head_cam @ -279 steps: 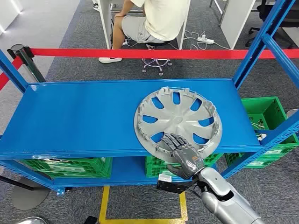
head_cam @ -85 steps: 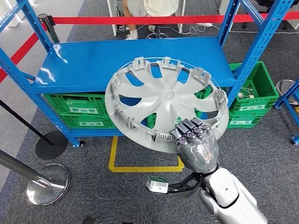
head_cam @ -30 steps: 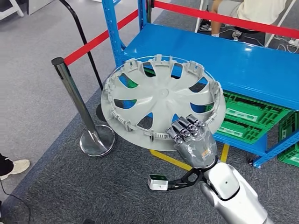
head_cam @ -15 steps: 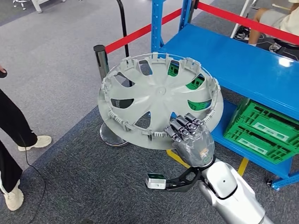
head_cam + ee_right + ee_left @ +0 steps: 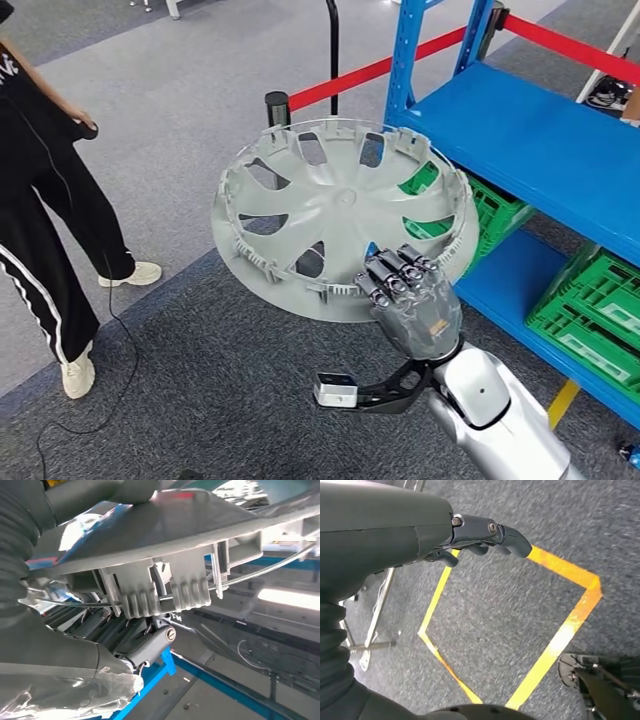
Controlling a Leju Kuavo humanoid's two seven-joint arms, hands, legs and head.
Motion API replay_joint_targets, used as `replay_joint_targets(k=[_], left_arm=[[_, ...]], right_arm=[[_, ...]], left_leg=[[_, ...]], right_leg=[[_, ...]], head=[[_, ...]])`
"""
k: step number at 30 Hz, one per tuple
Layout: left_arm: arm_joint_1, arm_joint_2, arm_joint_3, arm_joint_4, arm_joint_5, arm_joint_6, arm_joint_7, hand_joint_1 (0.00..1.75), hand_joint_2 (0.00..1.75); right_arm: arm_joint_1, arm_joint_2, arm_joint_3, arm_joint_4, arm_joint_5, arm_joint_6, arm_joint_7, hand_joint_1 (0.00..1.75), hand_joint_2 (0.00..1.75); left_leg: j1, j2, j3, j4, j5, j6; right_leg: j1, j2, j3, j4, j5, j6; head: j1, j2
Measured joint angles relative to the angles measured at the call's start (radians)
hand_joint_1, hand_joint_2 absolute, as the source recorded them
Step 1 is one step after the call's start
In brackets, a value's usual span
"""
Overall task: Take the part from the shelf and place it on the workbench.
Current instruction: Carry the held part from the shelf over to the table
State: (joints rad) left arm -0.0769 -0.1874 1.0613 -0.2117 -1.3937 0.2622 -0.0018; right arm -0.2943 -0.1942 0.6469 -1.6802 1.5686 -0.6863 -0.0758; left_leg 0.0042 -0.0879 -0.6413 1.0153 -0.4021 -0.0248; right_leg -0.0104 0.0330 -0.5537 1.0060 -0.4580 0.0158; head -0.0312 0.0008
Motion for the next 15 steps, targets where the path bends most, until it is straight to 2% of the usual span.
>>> replay_joint_targets(k=[2,3,4,5,6,7,8,10,11,13,14,15], left_arm=[[-0.002,0.0,0.0,0.0,0.0,0.0,0.0,0.0,1.75],[-0.003,0.0,0.0,0.0,0.0,0.001,0.0,0.0,1.75],[-0.004,0.001,0.0,0.0,0.0,0.0,0.0,0.0,1.75],[-0.003,0.001,0.0,0.0,0.0,0.0,0.0,0.0,1.75],[-0.002,0.002,0.0,0.0,0.0,0.0,0.001,0.0,1.75],[-0.002,0.003,0.0,0.0,0.001,0.0,0.001,0.0,1.75],[-0.003,0.003,0.0,0.0,0.0,0.0,0.001,0.0,1.75],[-0.007,0.003,0.0,0.0,0.0,0.0,0.001,0.0,1.75],[-0.009,0.003,0.0,0.0,0.0,-0.001,0.001,0.0,1.75],[-0.007,0.003,0.0,0.0,0.0,-0.002,0.002,0.0,1.75],[-0.005,0.004,0.0,0.0,0.0,-0.002,0.002,0.0,1.75],[-0.004,0.004,0.0,0.0,0.0,-0.002,0.002,0.0,1.75]], right_arm=[[0.001,0.0,0.0,0.0,0.0,0.0,0.001,1.75,1.75],[0.001,0.0,0.0,0.0,0.0,0.0,0.002,1.75,1.75],[0.001,0.0,0.0,0.0,0.0,0.0,0.002,1.75,1.75],[0.001,0.0,0.0,0.0,-0.001,0.0,0.003,1.75,1.75],[0.001,0.0,0.001,0.0,-0.001,0.0,0.003,1.75,1.75],[0.001,0.0,0.002,0.0,-0.001,0.0,0.002,1.75,1.75],[0.0,0.0,0.003,0.0,-0.001,0.0,0.002,1.75,1.75],[-0.001,0.0,0.005,0.0,-0.001,0.0,0.003,1.75,1.75],[-0.001,-0.001,0.006,0.0,-0.001,0.0,0.004,1.75,1.75],[-0.002,-0.001,0.008,-0.001,0.0,0.0,0.006,1.75,1.75],[-0.002,-0.001,0.009,-0.001,0.0,0.0,0.008,1.75,1.75],[-0.001,-0.001,0.01,-0.001,0.0,0.0,0.009,1.75,1.75]], left_leg=[[-0.002,0.057,-0.055,0.114,-0.064,-0.008],[-0.001,0.069,-0.088,0.186,-0.096,-0.012],[0.001,0.074,-0.112,0.239,-0.114,-0.014],[0.003,0.076,-0.119,0.261,-0.114,-0.017],[0.005,0.079,-0.106,0.241,-0.096,-0.018],[0.007,0.088,-0.073,0.185,-0.065,-0.02],[0.008,0.111,-0.03,0.112,-0.037,-0.023],[0.006,0.141,0.03,0.001,-0.006,-0.015],[0.004,0.145,0.039,-0.02,-0.005,-0.008],[0.001,0.119,0.035,-0.023,-0.004,0.012],[0.001,0.107,0.035,-0.024,-0.003,0.019],[0.002,0.096,0.034,-0.024,0.0,0.026]], right_leg=[[0.0,-0.027,0.0,-0.004,0.003,-0.007],[0.001,-0.042,-0.001,-0.004,0.003,-0.009],[0.001,-0.056,-0.002,-0.004,0.003,-0.009],[0.001,-0.07,-0.002,-0.004,0.002,-0.009],[0.0,-0.083,-0.002,-0.004,0.002,-0.008],[0.0,-0.096,0.0,-0.004,0.001,-0.006],[0.001,-0.108,0.002,-0.003,-0.002,-0.002],[0.005,-0.128,0.001,0.002,-0.011,0.01],[0.008,-0.137,0.0,0.002,-0.015,0.015],[0.007,-0.154,0.006,-0.001,-0.02,0.022],[0.004,-0.147,0.006,0.004,-0.028,0.025],[0.002,-0.127,-0.001,0.027,-0.045,0.028]], head=[[-0.005,0.0],[-0.005,0.0],[-0.005,0.0],[-0.005,0.0],[-0.006,0.0],[-0.005,0.0],[-0.006,0.0],[-0.006,0.0],[-0.006,0.0],[-0.002,0.0],[-0.001,0.0],[0.001,0.0]])
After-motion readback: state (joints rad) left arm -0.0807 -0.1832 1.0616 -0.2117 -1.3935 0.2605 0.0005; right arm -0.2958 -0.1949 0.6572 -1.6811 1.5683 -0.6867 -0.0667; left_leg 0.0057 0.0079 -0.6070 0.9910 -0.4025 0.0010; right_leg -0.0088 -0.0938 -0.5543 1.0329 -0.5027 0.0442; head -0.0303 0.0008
